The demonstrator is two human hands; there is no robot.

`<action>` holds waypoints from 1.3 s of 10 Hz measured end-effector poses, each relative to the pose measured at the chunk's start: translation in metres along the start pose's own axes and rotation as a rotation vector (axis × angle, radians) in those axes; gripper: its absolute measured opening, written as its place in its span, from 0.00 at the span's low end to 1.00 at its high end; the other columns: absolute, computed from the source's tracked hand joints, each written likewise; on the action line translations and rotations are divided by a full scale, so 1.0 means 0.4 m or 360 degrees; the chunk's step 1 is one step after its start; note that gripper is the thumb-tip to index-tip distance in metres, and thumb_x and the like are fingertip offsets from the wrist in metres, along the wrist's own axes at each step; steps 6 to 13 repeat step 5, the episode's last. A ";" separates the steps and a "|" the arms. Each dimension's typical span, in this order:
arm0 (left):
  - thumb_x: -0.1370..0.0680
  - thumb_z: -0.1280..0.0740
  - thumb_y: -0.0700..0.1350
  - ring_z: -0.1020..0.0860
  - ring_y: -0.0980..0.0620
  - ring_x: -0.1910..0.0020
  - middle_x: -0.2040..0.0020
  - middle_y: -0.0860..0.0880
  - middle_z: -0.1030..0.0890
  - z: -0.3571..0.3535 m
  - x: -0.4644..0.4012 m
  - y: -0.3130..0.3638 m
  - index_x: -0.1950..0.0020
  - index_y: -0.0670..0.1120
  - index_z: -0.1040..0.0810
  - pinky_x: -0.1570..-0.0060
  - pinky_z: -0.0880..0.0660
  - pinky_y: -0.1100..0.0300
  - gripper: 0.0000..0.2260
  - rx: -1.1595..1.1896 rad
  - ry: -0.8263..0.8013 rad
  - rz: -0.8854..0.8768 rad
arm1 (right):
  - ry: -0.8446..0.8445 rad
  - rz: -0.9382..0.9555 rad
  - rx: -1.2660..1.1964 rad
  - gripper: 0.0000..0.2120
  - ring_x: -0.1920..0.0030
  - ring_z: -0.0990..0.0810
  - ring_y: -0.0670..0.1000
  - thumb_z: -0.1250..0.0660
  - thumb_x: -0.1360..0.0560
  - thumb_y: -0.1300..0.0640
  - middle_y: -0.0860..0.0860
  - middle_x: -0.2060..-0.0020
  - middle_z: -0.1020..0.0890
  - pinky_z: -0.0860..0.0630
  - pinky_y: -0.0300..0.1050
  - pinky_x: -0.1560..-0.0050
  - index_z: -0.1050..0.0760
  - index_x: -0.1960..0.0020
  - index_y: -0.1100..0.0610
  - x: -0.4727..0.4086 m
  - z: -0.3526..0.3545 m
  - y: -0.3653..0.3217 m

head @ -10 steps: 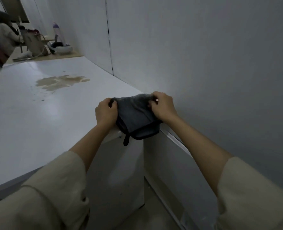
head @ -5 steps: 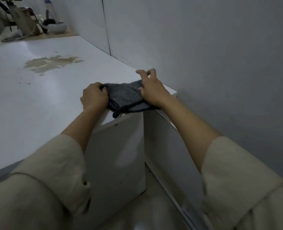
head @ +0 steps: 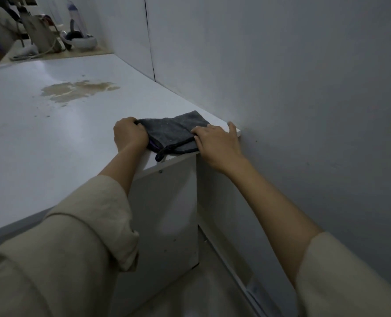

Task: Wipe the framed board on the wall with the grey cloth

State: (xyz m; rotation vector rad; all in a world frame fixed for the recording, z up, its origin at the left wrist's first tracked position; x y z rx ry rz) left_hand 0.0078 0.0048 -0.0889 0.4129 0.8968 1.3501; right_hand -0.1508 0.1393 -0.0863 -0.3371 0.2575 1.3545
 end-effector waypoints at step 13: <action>0.25 0.35 0.48 0.34 0.42 0.35 0.35 0.41 0.33 0.039 0.112 0.102 0.39 0.47 0.25 0.37 0.35 0.46 0.15 0.0056 -0.0204 -0.0329 | 0.0119 0.0054 -0.0067 0.17 0.41 0.25 0.55 0.46 0.21 0.57 0.52 0.39 0.22 0.37 0.53 0.38 0.31 0.33 0.52 0.144 0.202 0.038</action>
Point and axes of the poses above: each hand's wrist, its own x-axis away from the middle knuckle, its own z-axis out of the back of the hand, y = z × x, the point moved 7 cm from there along -x, towards the middle knuckle
